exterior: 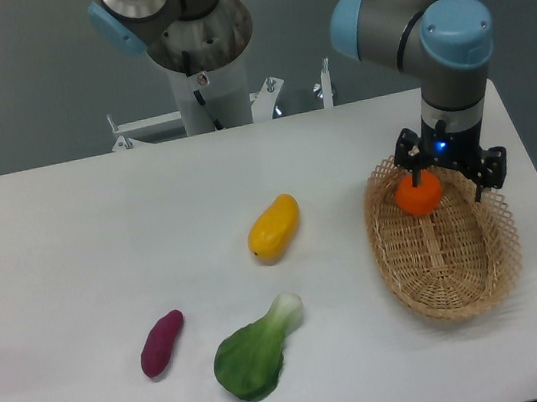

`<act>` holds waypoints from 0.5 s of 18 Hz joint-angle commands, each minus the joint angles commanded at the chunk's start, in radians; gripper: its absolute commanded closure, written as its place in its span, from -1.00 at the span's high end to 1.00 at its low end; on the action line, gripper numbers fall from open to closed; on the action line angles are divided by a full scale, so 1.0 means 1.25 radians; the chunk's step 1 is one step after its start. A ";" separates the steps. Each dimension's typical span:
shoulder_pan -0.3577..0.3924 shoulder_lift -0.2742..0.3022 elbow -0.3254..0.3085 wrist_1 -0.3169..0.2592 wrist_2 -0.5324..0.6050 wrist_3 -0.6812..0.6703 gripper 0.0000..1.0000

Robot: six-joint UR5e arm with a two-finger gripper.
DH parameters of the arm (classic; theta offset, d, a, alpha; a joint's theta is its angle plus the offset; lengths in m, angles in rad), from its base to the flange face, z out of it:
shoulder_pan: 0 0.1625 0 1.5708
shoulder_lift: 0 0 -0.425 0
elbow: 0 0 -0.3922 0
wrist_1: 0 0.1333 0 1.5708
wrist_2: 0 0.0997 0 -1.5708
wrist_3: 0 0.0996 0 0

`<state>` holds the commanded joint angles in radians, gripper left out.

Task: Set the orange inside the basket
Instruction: 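Open the gripper to release the orange and lift away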

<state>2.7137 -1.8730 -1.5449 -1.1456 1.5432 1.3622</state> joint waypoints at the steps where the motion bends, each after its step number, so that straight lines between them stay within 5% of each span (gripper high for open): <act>1: -0.010 0.006 0.006 -0.015 0.001 0.000 1.00; 9: -0.015 0.022 0.014 -0.052 0.021 0.050 1.00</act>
<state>2.6952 -1.8454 -1.5278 -1.2103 1.5691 1.4250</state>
